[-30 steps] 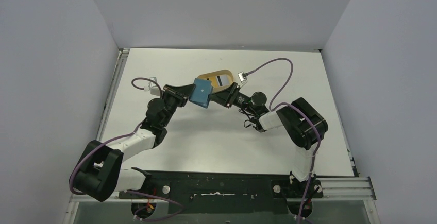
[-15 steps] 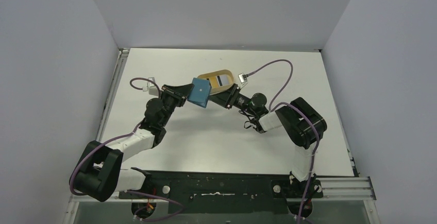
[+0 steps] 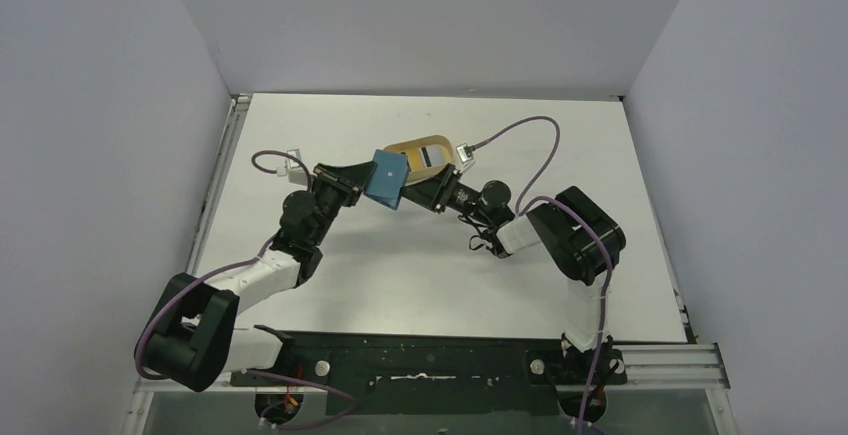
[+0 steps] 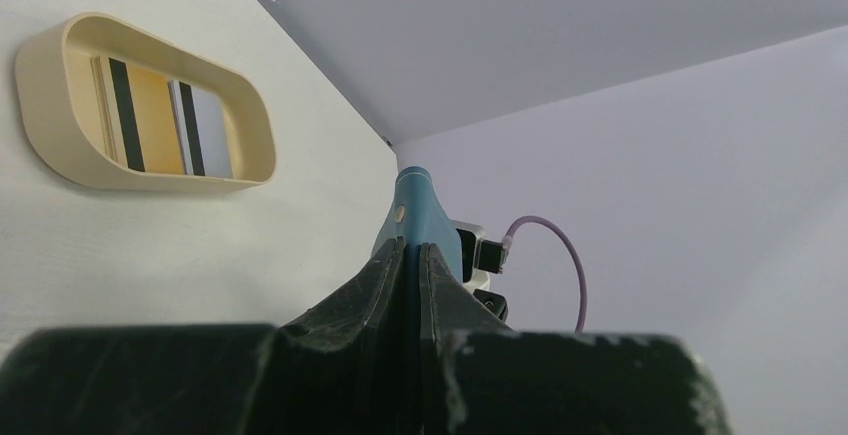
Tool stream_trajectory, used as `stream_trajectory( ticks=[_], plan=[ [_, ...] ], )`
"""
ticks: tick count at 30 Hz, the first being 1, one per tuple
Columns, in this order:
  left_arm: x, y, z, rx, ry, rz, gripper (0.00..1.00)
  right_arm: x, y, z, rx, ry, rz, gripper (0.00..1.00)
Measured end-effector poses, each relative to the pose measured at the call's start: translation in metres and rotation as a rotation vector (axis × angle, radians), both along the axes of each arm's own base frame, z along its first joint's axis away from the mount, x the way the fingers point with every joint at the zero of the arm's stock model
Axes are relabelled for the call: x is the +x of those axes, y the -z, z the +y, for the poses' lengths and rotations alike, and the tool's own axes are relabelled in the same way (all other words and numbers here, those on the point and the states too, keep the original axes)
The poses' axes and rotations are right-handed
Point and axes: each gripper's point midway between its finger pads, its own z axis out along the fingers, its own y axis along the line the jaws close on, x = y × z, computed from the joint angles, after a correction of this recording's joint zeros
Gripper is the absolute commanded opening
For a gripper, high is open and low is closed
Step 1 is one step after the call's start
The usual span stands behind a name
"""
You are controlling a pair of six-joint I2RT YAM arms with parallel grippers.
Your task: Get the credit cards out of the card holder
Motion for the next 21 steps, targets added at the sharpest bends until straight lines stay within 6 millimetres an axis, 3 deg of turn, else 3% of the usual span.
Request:
stream_trajectory(
  ticks=[8,10,12,13,17,18,19,21],
  plan=[
    [0.001,-0.004,0.000,-0.021,0.002,-0.013,0.00,0.001,-0.010,0.007,0.019,-0.011,-0.021,0.39],
    [0.003,-0.004,0.000,-0.029,0.000,-0.014,0.00,0.003,-0.011,0.009,0.027,-0.013,-0.027,0.30],
    [0.004,-0.003,0.000,-0.034,0.002,-0.015,0.00,0.004,-0.009,0.011,0.028,-0.017,-0.024,0.05],
    [0.005,-0.002,-0.001,-0.039,0.005,-0.018,0.02,0.004,-0.008,0.012,0.026,-0.019,-0.023,0.00],
    [0.008,0.000,-0.004,-0.064,0.027,-0.028,0.52,0.005,-0.007,0.011,0.026,-0.022,-0.005,0.00],
    [0.008,0.003,-0.006,-0.063,0.043,-0.020,0.79,0.004,-0.007,0.011,0.026,-0.025,-0.004,0.00],
    [0.008,0.007,-0.008,-0.061,0.055,-0.009,0.93,0.002,-0.006,0.010,0.023,-0.032,-0.003,0.00],
    [0.005,0.016,-0.013,-0.049,0.094,0.013,0.97,-0.003,0.000,0.008,0.009,-0.039,0.008,0.00]
  ],
)
